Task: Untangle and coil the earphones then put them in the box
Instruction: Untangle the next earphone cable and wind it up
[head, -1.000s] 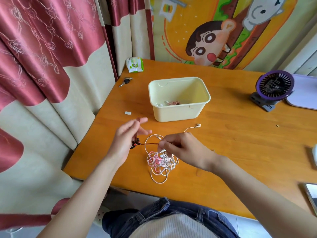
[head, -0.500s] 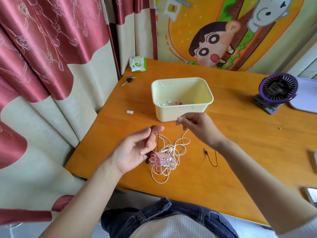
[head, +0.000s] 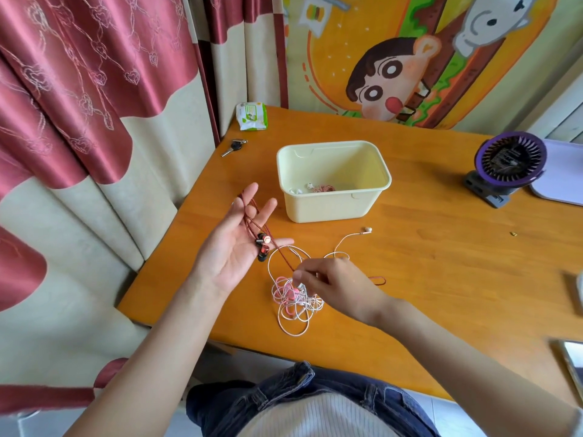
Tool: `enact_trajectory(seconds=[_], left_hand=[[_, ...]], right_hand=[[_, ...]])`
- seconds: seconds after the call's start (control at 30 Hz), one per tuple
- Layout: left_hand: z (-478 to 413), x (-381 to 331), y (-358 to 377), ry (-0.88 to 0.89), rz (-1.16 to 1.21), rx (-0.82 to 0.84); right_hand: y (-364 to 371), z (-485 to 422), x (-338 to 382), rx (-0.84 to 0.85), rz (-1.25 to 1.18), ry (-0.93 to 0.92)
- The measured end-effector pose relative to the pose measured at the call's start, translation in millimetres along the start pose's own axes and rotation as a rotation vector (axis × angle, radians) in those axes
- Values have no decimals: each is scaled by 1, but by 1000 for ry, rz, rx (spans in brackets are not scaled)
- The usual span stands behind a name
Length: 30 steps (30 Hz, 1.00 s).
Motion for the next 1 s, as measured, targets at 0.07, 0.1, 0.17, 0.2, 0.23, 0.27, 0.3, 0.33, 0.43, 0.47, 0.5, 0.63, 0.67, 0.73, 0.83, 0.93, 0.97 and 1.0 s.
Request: enact_trajectory(seconds=[0.07,0.1,0.17,0.2,0.23,0.27,0.3,0.33,0.43,0.47,0.5,0.63,0.67,0.73,0.83,0.93,0.97,1.0], left_hand=[[-1,2,-8,51,-240,-33],[-1,2,-14,83,-379,-50],[1,4,-21,169,-670,-50],[2,8,-22,202,-812,-23],[5,13,-21,221,-933,12],[7,18,-21,220,-1015,41],[9,24,-21,191,-1045,62],[11,30,-21,153,-1053,85],[18,48,-16,11,-1038,142],[20,54,-15,-45,-998,146],[23,59,-14,-102,-919,150],[30,64,-6,-235,-592,153],[30,63,-3,-250,-520,159],[31,59,5,-274,-366,181],[33,50,20,-293,-160,259],[32,37,30,-279,9,332],[31,33,31,-271,53,322],[28,29,32,-256,83,290]], right_hand=[[-2,2,8,-2,12,-36],[-3,2,11,-3,12,-51],[-5,2,16,-1,13,-74],[-6,2,18,0,15,-82],[-8,1,19,-4,15,-85],[-11,0,20,-12,12,-83],[-14,-2,20,-22,9,-76],[-18,-3,20,-34,8,-70],[-31,-10,16,-70,7,-48],[-35,-12,15,-86,3,-40],[-39,-15,12,-109,0,-33],[-51,-22,-1,-205,18,4],[-53,-23,-4,-221,21,11],[-54,-23,-11,-241,20,28],[-48,-24,-16,-231,-11,48],[-36,-21,-16,-194,-20,42],[-31,-19,-16,-177,-11,40],[-26,-17,-16,-157,-3,40]])
Point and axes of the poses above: each hand's wrist, its own z-axis away from the middle knuckle, its own y-axis out of the palm, x = y × z, the point moved 9 cm from there along -z, towards the middle knuckle, and after that the axes turned 6 degrees about -x, right-handed, at the moved point
